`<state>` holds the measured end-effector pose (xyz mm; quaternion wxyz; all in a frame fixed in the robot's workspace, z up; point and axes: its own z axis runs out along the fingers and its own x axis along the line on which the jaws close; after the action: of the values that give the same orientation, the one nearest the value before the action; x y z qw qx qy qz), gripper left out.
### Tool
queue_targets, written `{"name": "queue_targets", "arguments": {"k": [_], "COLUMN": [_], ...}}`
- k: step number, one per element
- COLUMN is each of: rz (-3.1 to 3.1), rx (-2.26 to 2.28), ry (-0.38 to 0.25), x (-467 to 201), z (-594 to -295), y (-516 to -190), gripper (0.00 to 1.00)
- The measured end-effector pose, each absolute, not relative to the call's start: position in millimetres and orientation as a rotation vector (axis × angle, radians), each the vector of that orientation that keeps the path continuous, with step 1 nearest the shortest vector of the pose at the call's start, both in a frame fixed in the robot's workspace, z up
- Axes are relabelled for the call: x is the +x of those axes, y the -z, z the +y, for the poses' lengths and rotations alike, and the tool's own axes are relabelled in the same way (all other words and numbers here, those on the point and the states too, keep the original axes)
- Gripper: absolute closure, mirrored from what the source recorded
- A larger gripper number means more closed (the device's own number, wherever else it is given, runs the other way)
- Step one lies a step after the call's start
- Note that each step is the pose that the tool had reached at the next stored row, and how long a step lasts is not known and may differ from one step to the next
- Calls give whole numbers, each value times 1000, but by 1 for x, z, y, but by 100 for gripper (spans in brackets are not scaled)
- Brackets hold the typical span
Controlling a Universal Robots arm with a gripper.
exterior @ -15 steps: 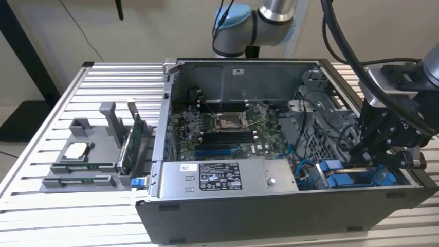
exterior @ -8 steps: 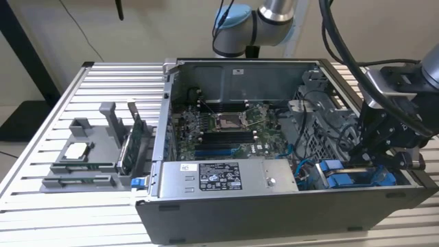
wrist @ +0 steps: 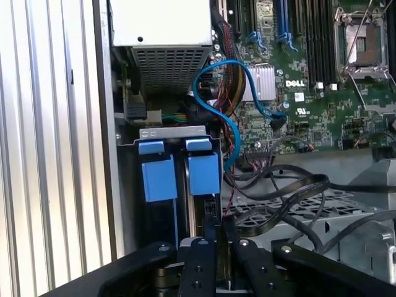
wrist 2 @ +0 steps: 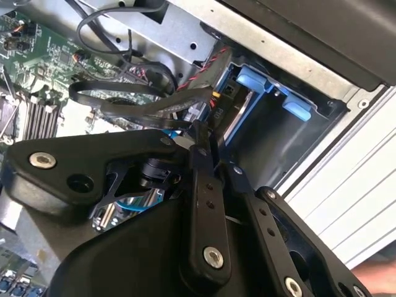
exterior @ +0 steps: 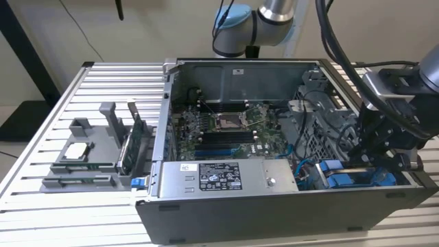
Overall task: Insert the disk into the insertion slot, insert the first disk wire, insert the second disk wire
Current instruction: 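Insert the second disk wire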
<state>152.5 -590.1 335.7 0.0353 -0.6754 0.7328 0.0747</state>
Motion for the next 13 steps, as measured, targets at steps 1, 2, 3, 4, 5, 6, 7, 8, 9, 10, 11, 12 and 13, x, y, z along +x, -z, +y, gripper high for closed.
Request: {"name": "queue_targets", "arguments": {"k": [1,2,3,4,5,6,7,8,9,10,11,12,13], "rz": [2251,2251,2252,2254,2254,2254,2254,2255,2255,2255,2255,2255,2255], "rx": [-2075,-2075,-2074,-2074,-2074,-2074,-2074,-2074,-2074,-2074,-2074,-2074,-2074], "ry": [-231,-231,-232,-231,-231,-231,-231,-230,-230,-230,-230,-230,-230], "x": [152,152,152,152,152,152,152,152,152,152,152,152,152], "z": [-590,-590,-590,-590,-590,-590,-590,-590,-590,-590,-590,-590,-590], "y": [-335,-336,-339,-343,-345,-348,-350,-352,-355,-357,-360,-362,-364], "gripper": [82,82,82,76,76,76,76,76,76,76,76,76,76]}}
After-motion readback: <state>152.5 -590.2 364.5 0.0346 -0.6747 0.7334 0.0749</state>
